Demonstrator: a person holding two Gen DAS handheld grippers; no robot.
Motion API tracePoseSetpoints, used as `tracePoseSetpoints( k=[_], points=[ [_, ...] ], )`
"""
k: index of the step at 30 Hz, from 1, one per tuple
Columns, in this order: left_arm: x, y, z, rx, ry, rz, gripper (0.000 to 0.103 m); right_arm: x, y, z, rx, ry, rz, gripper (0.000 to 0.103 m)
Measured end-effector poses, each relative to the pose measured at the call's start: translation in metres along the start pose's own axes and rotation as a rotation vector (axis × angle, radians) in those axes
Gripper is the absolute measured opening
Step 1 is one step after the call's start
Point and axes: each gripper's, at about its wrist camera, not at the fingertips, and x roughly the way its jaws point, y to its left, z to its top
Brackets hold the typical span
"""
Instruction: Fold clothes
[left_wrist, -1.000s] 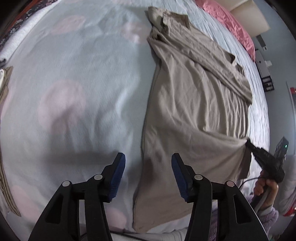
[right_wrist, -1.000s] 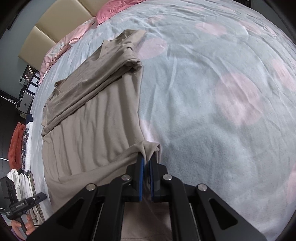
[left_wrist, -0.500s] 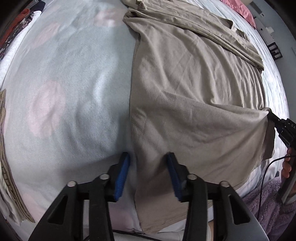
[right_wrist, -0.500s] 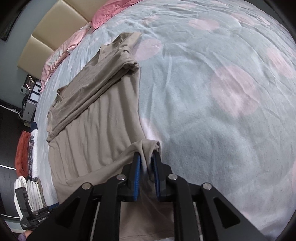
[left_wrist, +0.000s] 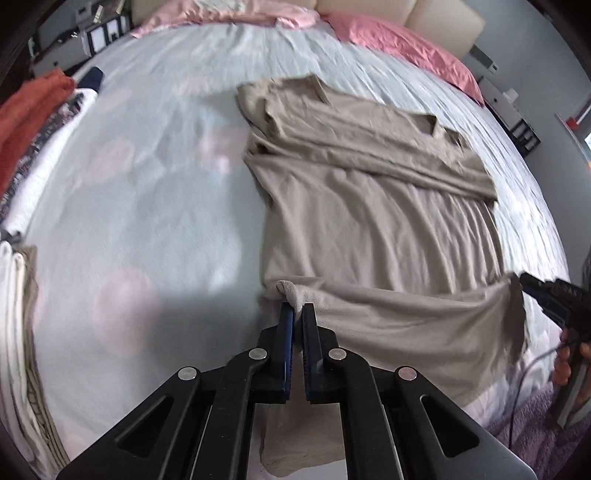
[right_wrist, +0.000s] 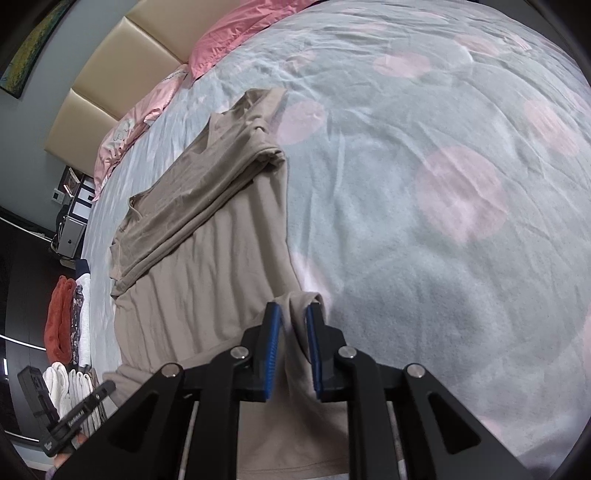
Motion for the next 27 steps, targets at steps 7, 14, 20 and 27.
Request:
tracePoseSetpoints(
  k=[7, 14, 20, 27],
  points=[
    [0.017, 0.014, 0.009, -0.011, 0.004, 0.051, 0.007, 0.003, 0.008, 0.0, -0.043, 0.008, -0.003, 0.015],
    [0.012, 0.02, 0.004, -0.048, 0.001, 0.109, 0.033, -0.001, 0.012, -0.002, -0.066, -0.007, -0.002, 0.015],
    [-0.019, 0.021, -0.001, -0.061, -0.112, 0.128, 0.033, -0.016, 0.019, -0.005, -0.113, -0.071, 0.029, 0.015],
    [-0.04, -0.019, -0.008, 0.146, -0.195, 0.111, 0.033, -0.033, 0.044, -0.018, -0.267, -0.132, 0.043, 0.016]
  ],
)
